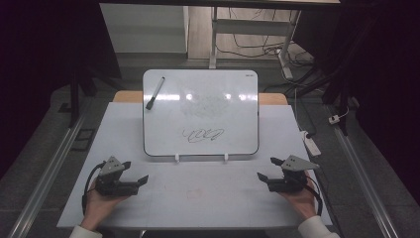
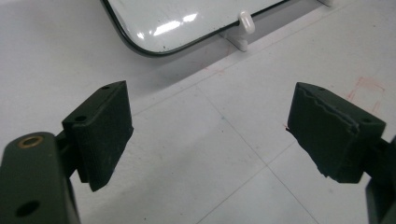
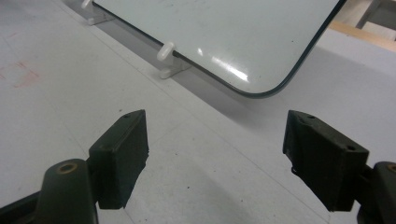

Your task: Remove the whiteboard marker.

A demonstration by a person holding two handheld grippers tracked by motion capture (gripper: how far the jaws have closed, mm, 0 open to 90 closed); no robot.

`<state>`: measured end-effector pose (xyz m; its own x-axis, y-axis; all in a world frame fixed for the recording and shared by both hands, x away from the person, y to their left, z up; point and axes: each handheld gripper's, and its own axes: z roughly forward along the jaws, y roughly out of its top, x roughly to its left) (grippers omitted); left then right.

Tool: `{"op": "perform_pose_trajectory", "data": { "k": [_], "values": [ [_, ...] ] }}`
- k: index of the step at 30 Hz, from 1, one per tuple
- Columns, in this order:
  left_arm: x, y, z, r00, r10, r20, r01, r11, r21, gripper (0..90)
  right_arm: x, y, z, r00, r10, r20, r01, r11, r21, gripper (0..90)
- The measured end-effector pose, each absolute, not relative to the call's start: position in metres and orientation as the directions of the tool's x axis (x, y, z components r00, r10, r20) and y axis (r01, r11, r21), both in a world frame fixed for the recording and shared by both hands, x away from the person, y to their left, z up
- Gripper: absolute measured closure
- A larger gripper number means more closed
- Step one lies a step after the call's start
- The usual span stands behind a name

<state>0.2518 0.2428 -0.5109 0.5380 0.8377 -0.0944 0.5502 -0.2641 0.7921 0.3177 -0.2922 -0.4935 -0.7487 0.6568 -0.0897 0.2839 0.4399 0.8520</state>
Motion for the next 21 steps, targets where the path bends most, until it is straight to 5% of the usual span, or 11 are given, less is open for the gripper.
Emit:
{"op": "perform_pose_trajectory", "data": {
  "k": [21],
  "values": [
    [0.26, 0.236, -0.486, 0.537, 0.833, -0.133, 0.523, -0.205, 0.827, 17.1, 0.308, -0.292, -0.49, -0.739, 0.667, -0.09, 0.284, 0.431, 0.857, 24.3]
  ]
}}
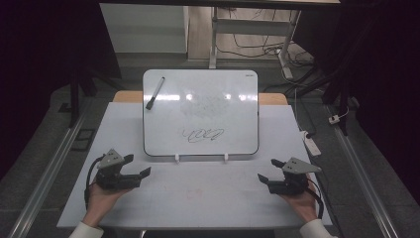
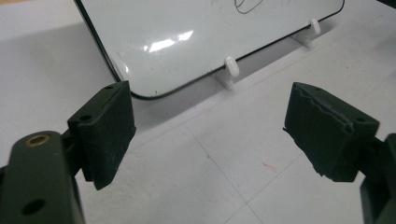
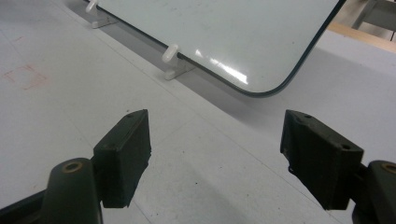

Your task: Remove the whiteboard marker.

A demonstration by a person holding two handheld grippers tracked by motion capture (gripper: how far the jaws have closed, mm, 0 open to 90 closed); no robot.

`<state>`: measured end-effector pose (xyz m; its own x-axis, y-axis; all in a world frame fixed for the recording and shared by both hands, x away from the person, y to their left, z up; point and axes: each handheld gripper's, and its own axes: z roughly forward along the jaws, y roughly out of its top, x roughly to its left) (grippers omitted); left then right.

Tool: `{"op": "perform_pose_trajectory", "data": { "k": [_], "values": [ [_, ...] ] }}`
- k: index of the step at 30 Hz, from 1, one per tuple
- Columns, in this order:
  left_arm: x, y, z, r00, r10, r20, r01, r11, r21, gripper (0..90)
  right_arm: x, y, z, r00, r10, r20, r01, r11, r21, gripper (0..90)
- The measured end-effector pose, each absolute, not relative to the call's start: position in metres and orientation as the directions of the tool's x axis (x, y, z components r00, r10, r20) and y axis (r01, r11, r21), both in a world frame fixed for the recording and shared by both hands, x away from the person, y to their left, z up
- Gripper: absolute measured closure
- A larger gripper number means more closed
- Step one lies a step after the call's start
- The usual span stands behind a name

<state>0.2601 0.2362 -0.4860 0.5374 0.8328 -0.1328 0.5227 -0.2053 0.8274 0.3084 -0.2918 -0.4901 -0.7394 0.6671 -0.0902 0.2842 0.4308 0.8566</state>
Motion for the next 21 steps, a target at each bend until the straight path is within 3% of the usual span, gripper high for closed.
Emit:
{"op": "perform_pose_trajectory", "data": {
  "k": [6, 14, 21],
  "values": [
    [0.269, 0.228, -0.458, 0.54, 0.842, -0.009, 0.464, -0.289, 0.838, 17.2, 0.311, -0.292, -0.493, -0.741, 0.667, -0.076, 0.294, 0.425, 0.856, 24.6],
    [0.304, 0.218, -0.409, 0.555, 0.831, 0.049, 0.408, -0.323, 0.854, 19.2, 0.311, -0.291, -0.494, -0.743, 0.665, -0.072, 0.299, 0.426, 0.854, 25.2],
    [0.347, 0.213, -0.391, 0.516, 0.854, 0.066, 0.422, -0.321, 0.848, 22.2, 0.312, -0.293, -0.495, -0.74, 0.669, -0.066, 0.308, 0.424, 0.852, 25.5]
  ]
}}
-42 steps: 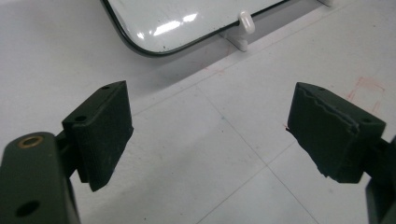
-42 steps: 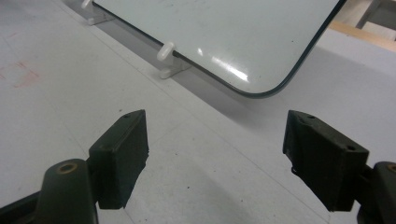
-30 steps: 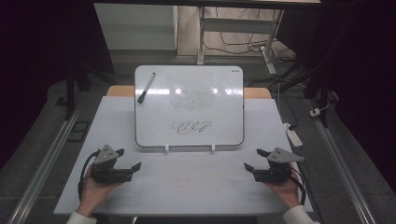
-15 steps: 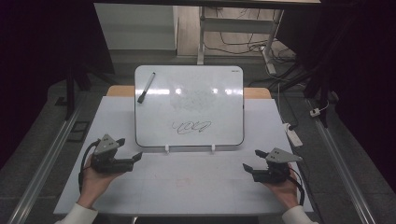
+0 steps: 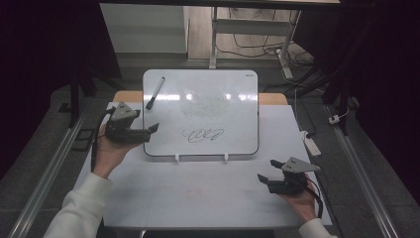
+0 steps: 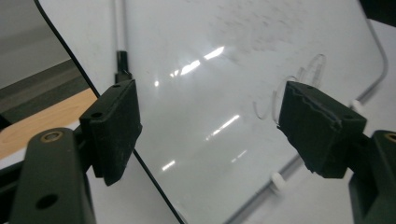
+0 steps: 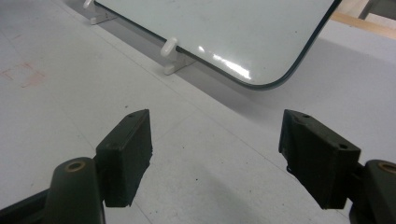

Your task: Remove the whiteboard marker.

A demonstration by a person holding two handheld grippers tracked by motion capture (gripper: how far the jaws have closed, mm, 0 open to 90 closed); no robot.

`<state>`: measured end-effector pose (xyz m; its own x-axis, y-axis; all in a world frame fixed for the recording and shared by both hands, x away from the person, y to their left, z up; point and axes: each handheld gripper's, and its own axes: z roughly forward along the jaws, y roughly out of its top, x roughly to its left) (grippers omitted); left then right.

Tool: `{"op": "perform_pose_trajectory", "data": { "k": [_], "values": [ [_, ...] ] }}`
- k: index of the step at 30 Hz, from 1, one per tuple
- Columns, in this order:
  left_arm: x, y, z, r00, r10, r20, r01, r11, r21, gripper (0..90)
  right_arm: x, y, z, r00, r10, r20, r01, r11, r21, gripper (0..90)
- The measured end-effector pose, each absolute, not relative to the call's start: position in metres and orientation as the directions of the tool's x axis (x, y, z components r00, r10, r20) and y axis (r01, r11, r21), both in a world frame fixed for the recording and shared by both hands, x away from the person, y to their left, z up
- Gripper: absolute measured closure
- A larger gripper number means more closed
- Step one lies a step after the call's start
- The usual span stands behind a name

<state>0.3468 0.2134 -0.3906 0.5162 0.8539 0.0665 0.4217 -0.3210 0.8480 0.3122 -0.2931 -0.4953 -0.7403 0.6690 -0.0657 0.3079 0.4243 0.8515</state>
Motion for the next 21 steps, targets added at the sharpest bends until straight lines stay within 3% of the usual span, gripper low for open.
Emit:
{"op": "perform_pose_trajectory", "data": {
  "k": [12, 21],
  "values": [
    [0.411, 0.197, -0.375, 0.458, 0.873, 0.166, 0.417, -0.375, 0.828, 29.2, 0.315, -0.294, -0.499, -0.739, 0.672, -0.049, 0.33, 0.425, 0.843, 26.2],
    [0.447, 0.194, -0.377, 0.405, 0.899, 0.165, 0.435, -0.348, 0.83, 40.8, 0.316, -0.294, -0.502, -0.741, 0.67, -0.042, 0.34, 0.427, 0.838, 26.5]
  ]
}}
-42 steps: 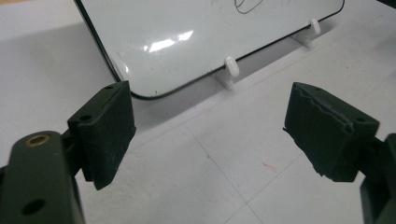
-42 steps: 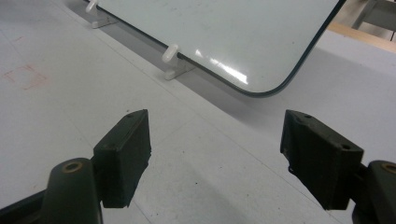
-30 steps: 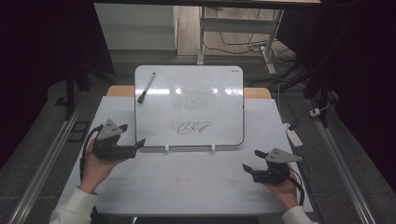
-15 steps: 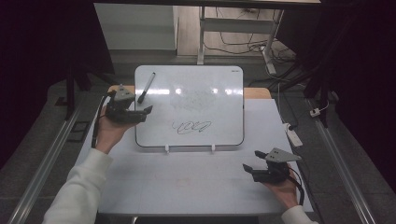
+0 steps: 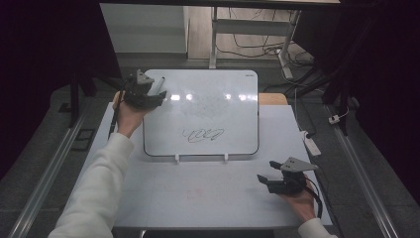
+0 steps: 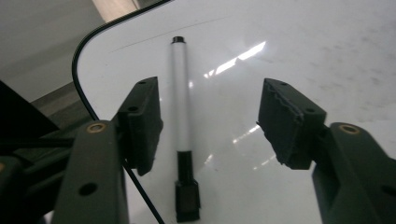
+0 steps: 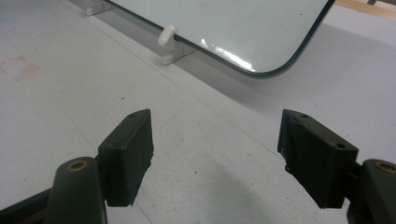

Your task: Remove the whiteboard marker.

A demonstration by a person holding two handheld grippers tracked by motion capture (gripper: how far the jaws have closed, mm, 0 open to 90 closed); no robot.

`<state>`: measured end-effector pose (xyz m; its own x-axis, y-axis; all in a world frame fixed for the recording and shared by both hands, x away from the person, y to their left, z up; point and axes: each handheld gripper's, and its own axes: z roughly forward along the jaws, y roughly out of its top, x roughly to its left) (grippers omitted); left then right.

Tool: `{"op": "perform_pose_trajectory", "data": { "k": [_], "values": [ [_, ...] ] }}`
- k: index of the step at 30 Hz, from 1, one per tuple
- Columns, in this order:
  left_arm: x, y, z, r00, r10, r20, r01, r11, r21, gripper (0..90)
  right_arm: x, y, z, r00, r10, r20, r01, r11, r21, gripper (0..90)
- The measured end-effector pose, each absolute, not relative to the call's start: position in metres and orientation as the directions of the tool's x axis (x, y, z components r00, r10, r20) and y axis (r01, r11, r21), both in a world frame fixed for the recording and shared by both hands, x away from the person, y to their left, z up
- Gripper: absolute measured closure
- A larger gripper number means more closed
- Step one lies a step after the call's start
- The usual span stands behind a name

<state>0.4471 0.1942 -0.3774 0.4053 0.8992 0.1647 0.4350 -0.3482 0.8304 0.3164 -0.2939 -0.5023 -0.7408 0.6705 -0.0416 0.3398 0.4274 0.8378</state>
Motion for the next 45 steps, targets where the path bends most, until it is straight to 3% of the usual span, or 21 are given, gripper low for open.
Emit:
{"op": "perform_pose_trajectory", "data": {
  "k": [7, 23, 36, 45],
  "values": [
    [0.463, 0.199, -0.389, 0.361, 0.915, 0.182, 0.467, -0.346, 0.814, 51.4, 0.316, -0.294, -0.503, -0.74, 0.672, -0.039, 0.343, 0.426, 0.837, 26.5],
    [0.466, 0.196, -0.395, 0.375, 0.891, 0.257, 0.458, -0.419, 0.784, 78.4, 0.316, -0.295, -0.503, -0.734, 0.677, -0.045, 0.344, 0.429, 0.835, 26.7],
    [0.456, 0.196, -0.39, 0.419, 0.872, 0.254, 0.433, -0.438, 0.788, 82.0, 0.316, -0.297, -0.503, -0.722, 0.69, -0.05, 0.346, 0.422, 0.838, 27.0],
    [0.414, 0.194, -0.372, 0.512, 0.827, 0.233, 0.334, -0.441, 0.833, 82.1, 0.315, -0.295, -0.502, -0.724, 0.688, -0.057, 0.337, 0.425, 0.84, 26.7]
  ]
}}
